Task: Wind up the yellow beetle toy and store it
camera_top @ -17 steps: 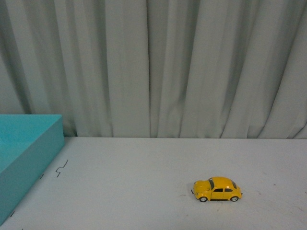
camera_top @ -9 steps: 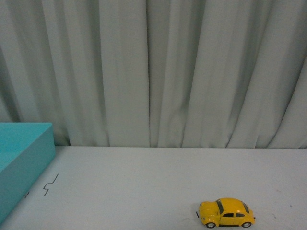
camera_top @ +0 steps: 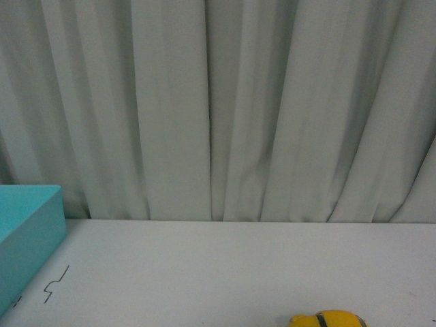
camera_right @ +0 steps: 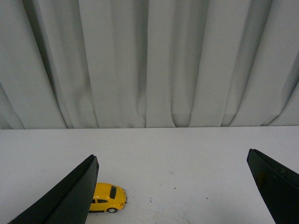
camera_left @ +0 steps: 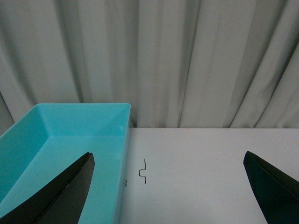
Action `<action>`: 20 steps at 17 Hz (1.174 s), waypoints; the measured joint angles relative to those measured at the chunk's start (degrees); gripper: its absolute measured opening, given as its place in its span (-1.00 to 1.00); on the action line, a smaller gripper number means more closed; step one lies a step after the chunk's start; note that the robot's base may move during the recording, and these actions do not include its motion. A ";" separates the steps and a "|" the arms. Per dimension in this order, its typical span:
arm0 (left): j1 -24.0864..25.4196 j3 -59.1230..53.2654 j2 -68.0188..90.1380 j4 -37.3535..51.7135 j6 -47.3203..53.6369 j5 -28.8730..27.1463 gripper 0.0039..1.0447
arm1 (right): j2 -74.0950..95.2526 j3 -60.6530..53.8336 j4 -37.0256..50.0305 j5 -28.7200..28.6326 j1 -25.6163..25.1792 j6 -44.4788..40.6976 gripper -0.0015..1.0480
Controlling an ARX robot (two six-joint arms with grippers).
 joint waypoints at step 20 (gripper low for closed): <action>0.00 0.00 0.00 -0.02 0.00 0.00 0.88 | 79.03 36.26 34.27 -47.12 -14.10 -9.60 0.87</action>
